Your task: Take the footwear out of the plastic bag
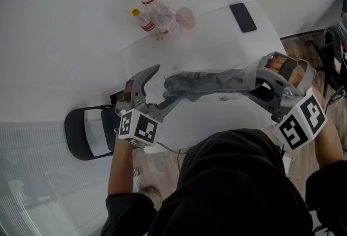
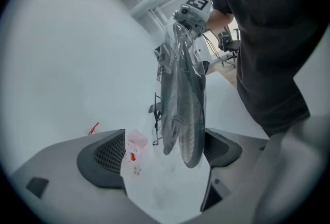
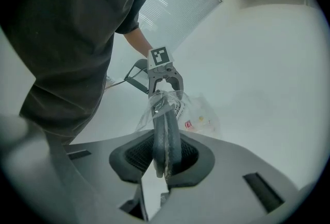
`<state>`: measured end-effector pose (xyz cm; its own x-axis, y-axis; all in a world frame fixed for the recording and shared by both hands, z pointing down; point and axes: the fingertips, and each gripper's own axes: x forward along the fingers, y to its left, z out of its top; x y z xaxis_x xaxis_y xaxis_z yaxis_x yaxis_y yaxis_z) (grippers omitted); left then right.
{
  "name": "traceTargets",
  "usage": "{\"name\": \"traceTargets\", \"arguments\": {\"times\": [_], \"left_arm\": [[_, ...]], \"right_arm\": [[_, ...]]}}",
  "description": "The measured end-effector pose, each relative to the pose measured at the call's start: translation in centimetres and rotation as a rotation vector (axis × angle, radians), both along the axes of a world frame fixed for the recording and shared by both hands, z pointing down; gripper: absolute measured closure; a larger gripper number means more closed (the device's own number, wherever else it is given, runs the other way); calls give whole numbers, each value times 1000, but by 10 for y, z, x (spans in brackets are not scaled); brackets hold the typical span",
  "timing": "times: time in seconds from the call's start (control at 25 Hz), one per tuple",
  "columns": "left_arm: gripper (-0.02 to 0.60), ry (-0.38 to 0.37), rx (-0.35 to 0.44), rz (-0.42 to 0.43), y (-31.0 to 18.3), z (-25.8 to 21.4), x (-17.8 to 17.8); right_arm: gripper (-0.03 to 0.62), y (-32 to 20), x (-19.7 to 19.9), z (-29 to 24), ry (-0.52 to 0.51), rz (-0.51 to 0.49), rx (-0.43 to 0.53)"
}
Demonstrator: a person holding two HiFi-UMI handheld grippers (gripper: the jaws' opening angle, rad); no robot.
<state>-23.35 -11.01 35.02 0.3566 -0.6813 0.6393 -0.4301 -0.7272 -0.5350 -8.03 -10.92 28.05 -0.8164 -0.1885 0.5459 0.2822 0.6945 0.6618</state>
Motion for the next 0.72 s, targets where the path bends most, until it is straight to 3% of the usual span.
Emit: {"name": "traceTargets", "arguments": {"times": [0.2,0.32,0.36,0.4,0.44,0.72], "left_arm": [[118,-82,-119,89,9,33,16],[124,-115,-136,104,9,41,20],[167,-105,-123,106,8,39,22],[323,-95,-101,107,5,36,23],[422,-89,-79,108,3,32,24],[436,-46,-83,110,4,28,37]], "right_arm": [[514,10,-3,-9,-44,-33,-23],[514,11,-4,-8,-41,-44,-28],[514,12,-6,-7,-42,-51,-40],[514,12,-9,-7,-44,-57,-54],[514,12,-11,-7,-45,-59,-67],[513,15,-19,0,-12,-48,-99]]}}
